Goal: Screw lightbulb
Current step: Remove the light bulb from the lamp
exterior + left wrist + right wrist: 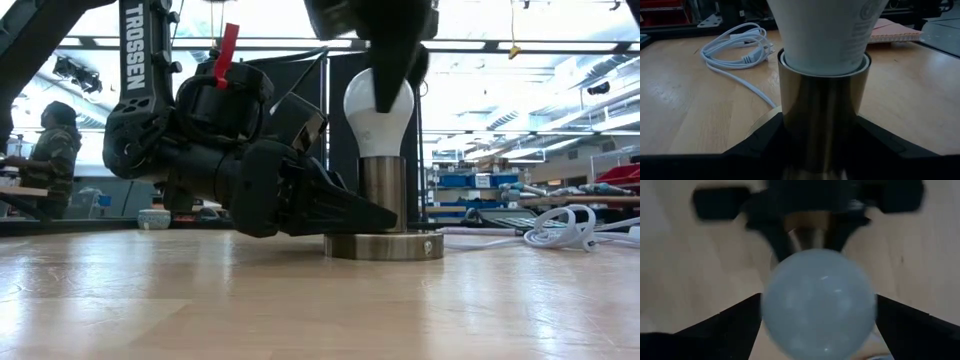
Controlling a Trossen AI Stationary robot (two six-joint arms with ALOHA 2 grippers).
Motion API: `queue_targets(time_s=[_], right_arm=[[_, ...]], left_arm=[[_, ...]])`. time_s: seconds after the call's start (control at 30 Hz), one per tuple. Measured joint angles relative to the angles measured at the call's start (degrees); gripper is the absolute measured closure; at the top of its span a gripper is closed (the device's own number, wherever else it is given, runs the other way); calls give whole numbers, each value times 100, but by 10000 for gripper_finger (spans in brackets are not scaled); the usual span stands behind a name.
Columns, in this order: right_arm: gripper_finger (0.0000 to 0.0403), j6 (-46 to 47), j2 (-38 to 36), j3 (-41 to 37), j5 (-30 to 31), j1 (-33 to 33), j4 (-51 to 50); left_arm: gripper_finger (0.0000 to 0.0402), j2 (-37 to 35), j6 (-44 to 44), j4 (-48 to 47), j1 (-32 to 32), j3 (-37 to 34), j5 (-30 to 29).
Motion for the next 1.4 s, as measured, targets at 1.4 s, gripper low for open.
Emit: queue_targets(time_s=[1.4], right_arm=[[31, 6011, -15, -691, 325, -40, 880]], left_arm=[[203, 2, -178, 56, 0, -9, 7]])
